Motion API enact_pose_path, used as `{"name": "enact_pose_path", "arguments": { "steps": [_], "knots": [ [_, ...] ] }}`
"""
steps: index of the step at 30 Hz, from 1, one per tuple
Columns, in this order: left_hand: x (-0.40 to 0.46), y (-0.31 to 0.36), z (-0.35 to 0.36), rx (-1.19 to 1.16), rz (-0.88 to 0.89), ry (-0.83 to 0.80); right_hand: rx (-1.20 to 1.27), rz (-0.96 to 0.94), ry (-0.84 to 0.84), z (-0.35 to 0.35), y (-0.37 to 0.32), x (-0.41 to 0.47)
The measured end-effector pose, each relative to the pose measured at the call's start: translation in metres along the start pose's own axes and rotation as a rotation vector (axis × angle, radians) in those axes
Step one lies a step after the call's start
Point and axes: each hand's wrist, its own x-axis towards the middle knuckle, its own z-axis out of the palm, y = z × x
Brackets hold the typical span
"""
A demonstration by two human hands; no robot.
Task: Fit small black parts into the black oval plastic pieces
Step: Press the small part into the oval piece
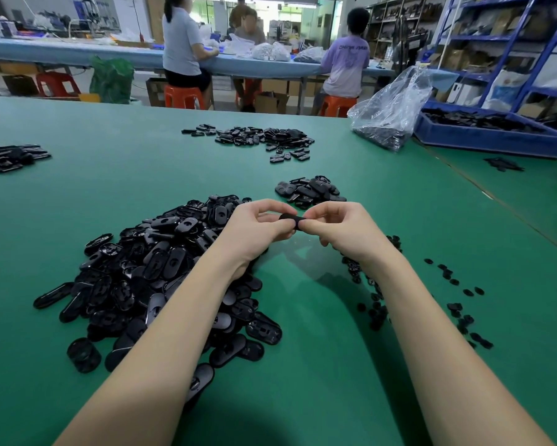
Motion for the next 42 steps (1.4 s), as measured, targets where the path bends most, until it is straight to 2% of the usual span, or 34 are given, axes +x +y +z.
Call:
{"name": "enact_pose_path", "arguments": {
  "steps": [5,15,29,35,39,42],
  "knots": [
    [0.000,0.000,0.001,0.010,0.015,0.019,0.001,-0.006,0.056,0.004,0.002,0.003],
    [0.003,-0.004,0.005,0.104,0.017,0.060,-0.010,0.000,0.029,0.005,0.006,0.003],
    [0.005,-0.010,0.014,0.161,0.002,0.165,-0.145,-0.038,0.107,0.011,0.014,0.007],
    [0.006,-0.011,0.005,0.033,-0.005,0.113,-0.159,-0.151,0.021,0.004,0.011,0.004],
    [0.005,-0.013,0.006,-0.046,-0.030,0.103,-0.270,-0.173,0.087,0.007,0.015,0.006],
    [0.007,-0.013,0.007,0.026,-0.010,0.155,-0.328,-0.128,0.177,0.002,0.018,0.011]
  ]
}}
